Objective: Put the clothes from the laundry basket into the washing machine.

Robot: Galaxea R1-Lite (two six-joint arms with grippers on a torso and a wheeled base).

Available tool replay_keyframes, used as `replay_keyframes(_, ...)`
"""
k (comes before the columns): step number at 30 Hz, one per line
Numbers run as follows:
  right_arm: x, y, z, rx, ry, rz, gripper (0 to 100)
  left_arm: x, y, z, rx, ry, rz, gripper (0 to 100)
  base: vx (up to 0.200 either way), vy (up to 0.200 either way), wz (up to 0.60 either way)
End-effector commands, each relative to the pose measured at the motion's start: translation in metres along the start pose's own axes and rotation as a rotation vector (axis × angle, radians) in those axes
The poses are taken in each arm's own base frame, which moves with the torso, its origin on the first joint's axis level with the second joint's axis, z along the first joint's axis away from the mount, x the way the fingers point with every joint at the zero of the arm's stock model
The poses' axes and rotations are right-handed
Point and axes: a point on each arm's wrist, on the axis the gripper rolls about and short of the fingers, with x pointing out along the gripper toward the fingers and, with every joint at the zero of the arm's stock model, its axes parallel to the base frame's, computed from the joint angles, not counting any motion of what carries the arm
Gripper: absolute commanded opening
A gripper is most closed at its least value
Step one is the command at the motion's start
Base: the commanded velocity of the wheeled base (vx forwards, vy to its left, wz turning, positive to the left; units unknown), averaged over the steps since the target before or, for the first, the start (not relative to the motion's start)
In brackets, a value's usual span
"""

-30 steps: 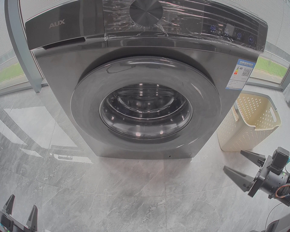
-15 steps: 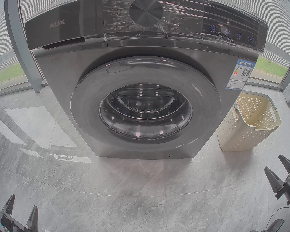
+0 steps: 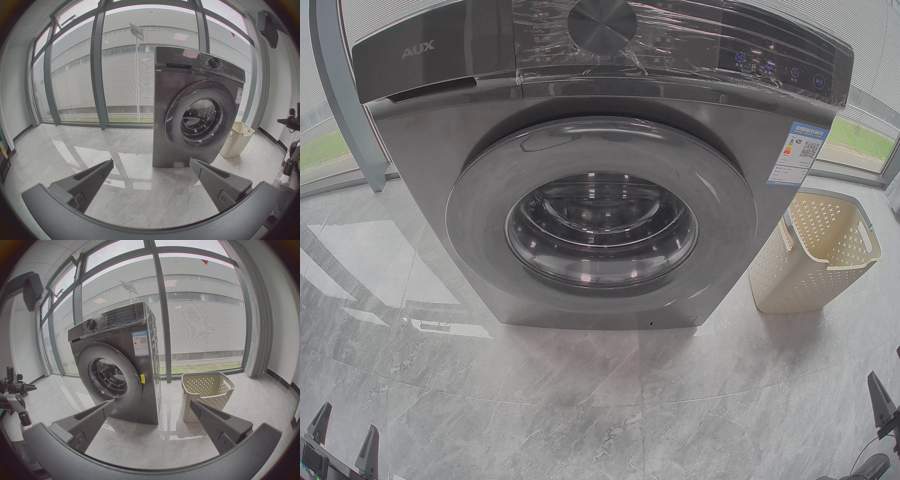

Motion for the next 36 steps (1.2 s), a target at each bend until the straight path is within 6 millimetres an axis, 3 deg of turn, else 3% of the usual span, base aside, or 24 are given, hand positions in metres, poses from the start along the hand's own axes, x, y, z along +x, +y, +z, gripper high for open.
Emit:
replay_keyframes(1, -0.015, 0.001, -0.010, -0.013, -0.055, -0.040, 100, 0.000, 0.000, -0.005, 0.000, 0.003, 0.002, 100, 0.000, 0.000, 0.00)
replay_keyframes(10, -0.028, 0.003, -0.032, -0.020, 0.008, -0.062, 100, 0.000, 0.000, -0.005, 0.000, 0.003, 0.000, 100, 0.000, 0.000, 0.00)
replay_keyframes(22, -0.029, 0.000, -0.040, 0.000, 0.079, -0.189, 100, 0.000, 0.000, -0.005, -0.002, 0.003, -0.001, 100, 0.000, 0.000, 0.00)
replay_keyframes(36, -0.029, 0.001, -0.043, -0.028, 0.114, -0.154, 100, 0.000, 0.000, -0.005, -0.005, 0.003, 0.000, 100, 0.000, 0.000, 0.00)
